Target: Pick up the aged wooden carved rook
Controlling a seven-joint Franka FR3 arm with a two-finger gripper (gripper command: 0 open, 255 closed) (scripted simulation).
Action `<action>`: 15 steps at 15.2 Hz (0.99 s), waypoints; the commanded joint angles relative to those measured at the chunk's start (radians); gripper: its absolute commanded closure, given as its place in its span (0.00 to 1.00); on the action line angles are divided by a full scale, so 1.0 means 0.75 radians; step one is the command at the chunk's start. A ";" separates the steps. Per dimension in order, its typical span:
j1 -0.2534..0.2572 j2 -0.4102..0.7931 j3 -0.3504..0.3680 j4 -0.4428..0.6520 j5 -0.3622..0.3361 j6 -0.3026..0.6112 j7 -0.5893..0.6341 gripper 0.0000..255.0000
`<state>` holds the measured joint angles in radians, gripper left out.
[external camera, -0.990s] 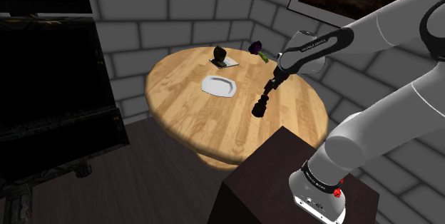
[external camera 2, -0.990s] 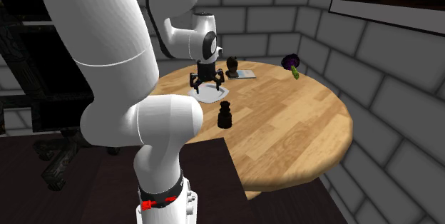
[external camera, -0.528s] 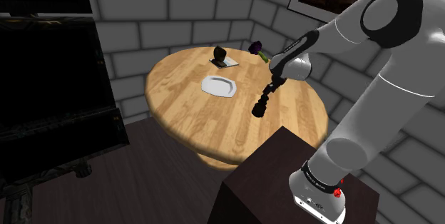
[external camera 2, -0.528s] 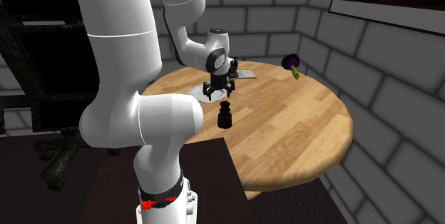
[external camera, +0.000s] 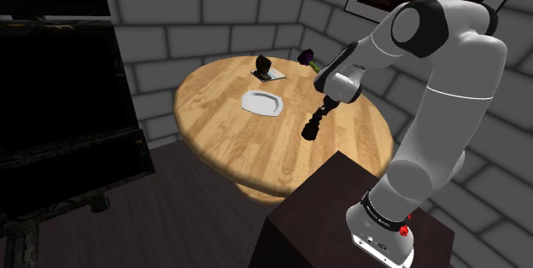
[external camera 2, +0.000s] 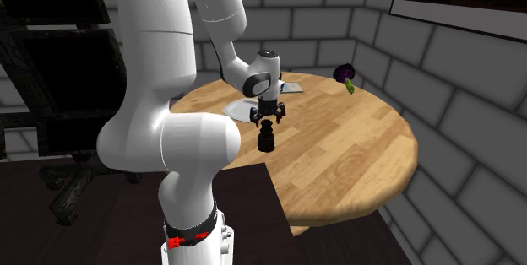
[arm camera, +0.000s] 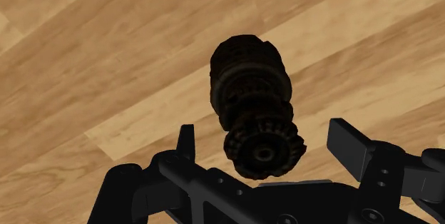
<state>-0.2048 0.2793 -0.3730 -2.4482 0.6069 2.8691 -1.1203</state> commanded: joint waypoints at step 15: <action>-0.083 0.089 0.107 0.026 0.143 0.061 -0.121 1.00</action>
<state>-0.2672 0.3444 -0.2933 -2.4291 0.7136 2.9157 -1.2110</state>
